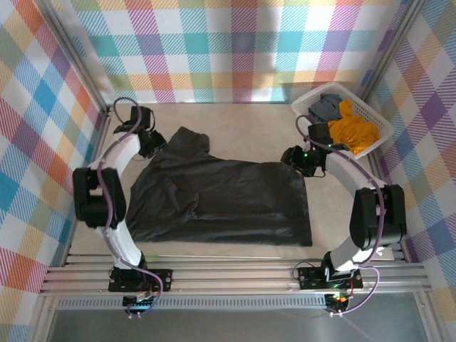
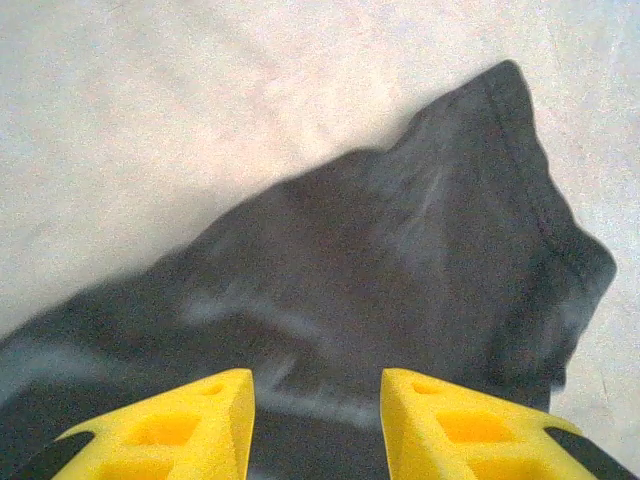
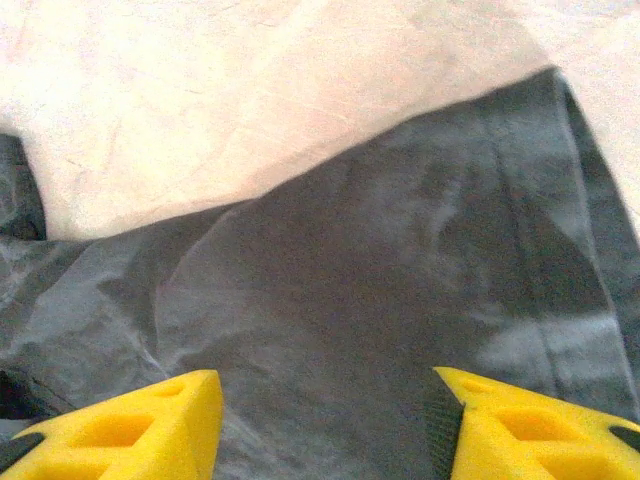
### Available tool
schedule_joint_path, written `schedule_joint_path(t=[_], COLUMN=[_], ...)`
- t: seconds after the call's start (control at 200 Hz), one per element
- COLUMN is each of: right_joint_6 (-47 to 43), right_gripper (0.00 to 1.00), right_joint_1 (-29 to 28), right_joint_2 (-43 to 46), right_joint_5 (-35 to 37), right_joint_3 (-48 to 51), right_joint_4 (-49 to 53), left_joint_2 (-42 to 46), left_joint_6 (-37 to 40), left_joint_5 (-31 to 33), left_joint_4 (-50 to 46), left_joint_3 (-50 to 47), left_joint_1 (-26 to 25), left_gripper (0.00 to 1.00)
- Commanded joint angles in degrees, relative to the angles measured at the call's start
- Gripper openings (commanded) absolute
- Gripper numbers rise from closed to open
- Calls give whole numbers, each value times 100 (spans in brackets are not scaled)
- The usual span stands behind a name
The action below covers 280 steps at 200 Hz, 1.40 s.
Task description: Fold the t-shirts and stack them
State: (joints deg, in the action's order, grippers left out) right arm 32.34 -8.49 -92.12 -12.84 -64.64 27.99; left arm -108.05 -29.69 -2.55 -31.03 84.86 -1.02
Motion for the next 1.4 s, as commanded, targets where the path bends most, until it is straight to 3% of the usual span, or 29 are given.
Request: schedule_joint_path(t=[0.0, 0.245, 0.45, 0.55, 0.73, 0.795, 0.93, 1.0, 1.155, 1.324, 1.394], right_joint_6=[-452, -528, -264, -154, -93, -55, 7, 9, 48, 190, 276], right_gripper=[57, 58, 56, 56, 55, 54, 54, 54, 54, 49, 48], right_joint_1=[83, 213, 355, 401, 452, 471, 503, 517, 570, 611, 625], right_joint_2=[-277, -596, -652, -577, -614, -605, -418, -362, -359, -305, -351], right_joint_5=[-411, -696, -1340, -1441, -1527, -1594, -1663, -1644, -1614, -956, -244], right_joint_3=[-431, -807, -631, -460, -374, -340, -233, -216, -189, -128, -173], right_joint_4=[-68, -66, -422, -596, -698, -728, -794, -772, -779, -529, -254], left_joint_2=[-837, -2644, -3746, -4240, -4410, -4528, -4800, -4833, -4882, -4808, -4689], left_joint_6=[951, 1256, 1234, 1229, 1456, 1308, 978, 996, 950, 825, 782], left_joint_5=[-342, -369, -113, -347, -178, 214, 359, 317, 867, 1027, 1035], left_joint_4=[577, 530, -9, -395, -514, -801, -1439, -1619, -1985, -2017, -1974], left_joint_3=[870, 2782, 4393, 5153, 5314, 5550, 5946, 5952, 5952, 5950, 5947], left_joint_1=[5, -78, -179, -248, -561, -610, -610, -681, -813, -813, -813], left_gripper=[40, 43, 46, 47, 47, 48, 52, 50, 43, 14, 0])
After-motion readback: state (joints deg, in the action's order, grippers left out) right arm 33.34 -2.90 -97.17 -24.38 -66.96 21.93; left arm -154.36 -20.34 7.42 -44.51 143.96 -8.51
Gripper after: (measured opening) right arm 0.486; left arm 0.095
